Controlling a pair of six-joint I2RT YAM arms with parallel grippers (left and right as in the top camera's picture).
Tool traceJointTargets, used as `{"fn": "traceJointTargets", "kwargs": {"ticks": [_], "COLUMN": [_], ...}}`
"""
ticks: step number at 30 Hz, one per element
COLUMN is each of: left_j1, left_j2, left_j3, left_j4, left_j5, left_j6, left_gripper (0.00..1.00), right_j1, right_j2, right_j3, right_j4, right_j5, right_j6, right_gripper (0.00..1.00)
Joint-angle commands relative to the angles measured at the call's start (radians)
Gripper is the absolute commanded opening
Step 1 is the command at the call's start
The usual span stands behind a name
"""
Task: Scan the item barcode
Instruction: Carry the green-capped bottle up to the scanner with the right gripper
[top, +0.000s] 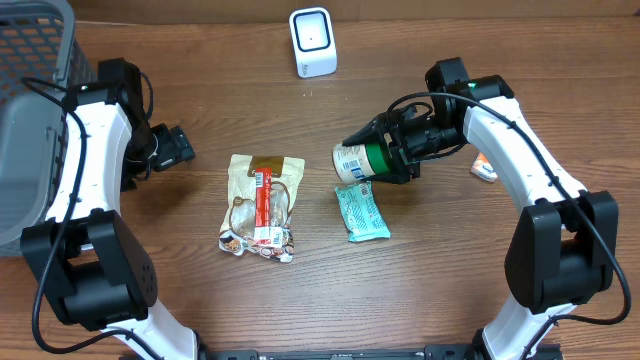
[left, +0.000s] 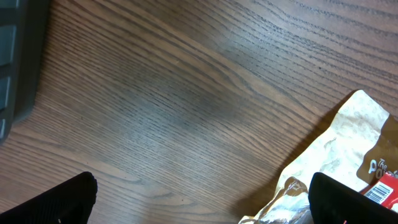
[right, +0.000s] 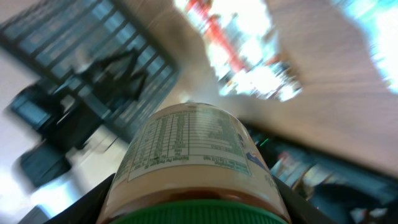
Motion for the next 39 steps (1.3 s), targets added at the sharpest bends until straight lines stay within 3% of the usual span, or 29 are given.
{"fn": "traceJointTargets", "kwargs": {"ticks": [1,4,7,9,18,24,29,39], "left_j1": [-0.003,-0.003,-0.003,-0.003,-0.003,-0.003,-0.003,-0.003], "left_j2": [-0.019,-0.019,-0.019,-0.019,-0.019,-0.019,-0.019,-0.019], "left_j3": [0.014,0.014,0.014,0.014,0.014,0.014,0.014,0.014], "left_j4": [0.001,0.001,0.001,0.001,0.001,0.001,0.001,0.001], "left_j5": [-0.009,-0.009,-0.009,-0.009,-0.009,-0.009,-0.009,-0.009], "left_j6": [0.003,0.003,0.003,0.003,0.003,0.003,0.003,0.003], "left_gripper": [1.00,1.00,1.00,1.00,1.00,1.00,1.00,1.00], "right_j1": [0.002,0.002,0.002,0.002,0.016,0.125,0.257,0.335], "right_j2": [-0.025,-0.025,-0.025,-0.025,-0.025,-0.025,-0.025,-0.011], "right_j3": [0.024,0.024,0.024,0.024,0.069,0.362,0.520,0.478], "right_j4": [0.035,0.044,0.046,0.074,0.094,-0.096,-0.090,0.267], "right_j5": [0.339,0.482,0.649,0.726,0.730,0.757,0.935,1.212], "right_j6": [0.003,0.003,0.003,-0.008,-0.078,-0.167,-0.185,-0.302], "right_gripper": [0.18,0.18,0.06,0.05,0.05,0.04,0.04,0.04]}}
